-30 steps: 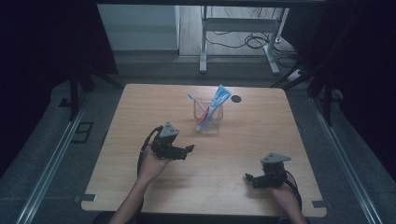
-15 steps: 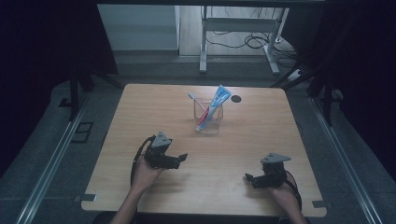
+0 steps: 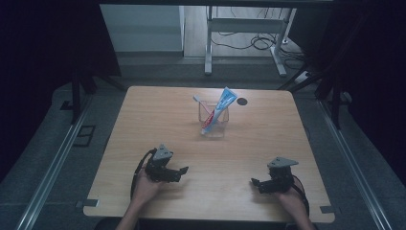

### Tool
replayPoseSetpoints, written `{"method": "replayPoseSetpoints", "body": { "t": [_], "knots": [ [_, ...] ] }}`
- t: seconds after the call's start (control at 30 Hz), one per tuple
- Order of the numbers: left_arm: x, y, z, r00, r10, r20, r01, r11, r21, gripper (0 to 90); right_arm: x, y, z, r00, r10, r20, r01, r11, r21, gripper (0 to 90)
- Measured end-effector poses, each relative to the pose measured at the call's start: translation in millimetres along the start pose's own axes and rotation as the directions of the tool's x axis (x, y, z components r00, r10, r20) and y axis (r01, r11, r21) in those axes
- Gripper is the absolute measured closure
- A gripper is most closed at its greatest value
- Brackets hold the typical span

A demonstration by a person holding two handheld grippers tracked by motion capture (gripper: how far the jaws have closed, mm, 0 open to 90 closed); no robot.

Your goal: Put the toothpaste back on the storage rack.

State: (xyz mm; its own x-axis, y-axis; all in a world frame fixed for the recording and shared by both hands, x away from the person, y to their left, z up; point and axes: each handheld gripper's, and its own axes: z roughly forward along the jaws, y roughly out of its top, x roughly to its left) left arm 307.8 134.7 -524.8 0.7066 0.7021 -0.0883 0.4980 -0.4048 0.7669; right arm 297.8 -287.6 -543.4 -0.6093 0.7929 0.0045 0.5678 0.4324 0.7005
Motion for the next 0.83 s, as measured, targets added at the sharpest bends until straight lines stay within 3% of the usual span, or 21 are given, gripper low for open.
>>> {"method": "replayPoseSetpoints", "body": {
  "t": [0.27,0.47,0.6,0.83],
  "knots": [
    [-5.8,-7.8,16.3,0.9998,0.018,0.002,-0.018,0.9982,0.058,13.3,-0.1,0.0,0.0,1.0000,-0.002,0.000,0.002,1.000,-0.001,0.0],
    [-9.0,-7.5,21.7,0.9992,0.034,-0.022,-0.031,0.9933,0.111,13.3,-0.1,0.0,0.0,1.0000,-0.002,0.001,0.002,1.000,-0.001,0.0],
    [-11.3,-7.2,22.8,0.9977,0.049,-0.047,-0.043,0.9918,0.120,13.3,-0.1,0.0,0.0,1.0000,-0.002,0.001,0.002,1.000,-0.001,0.0],
    [-10.4,-6.9,23.2,0.9977,0.048,-0.047,-0.042,0.9916,0.122,12.8,-0.1,0.0,0.1,1.0000,-0.002,0.000,0.002,1.000,-0.001,0.0]
  ]
}}
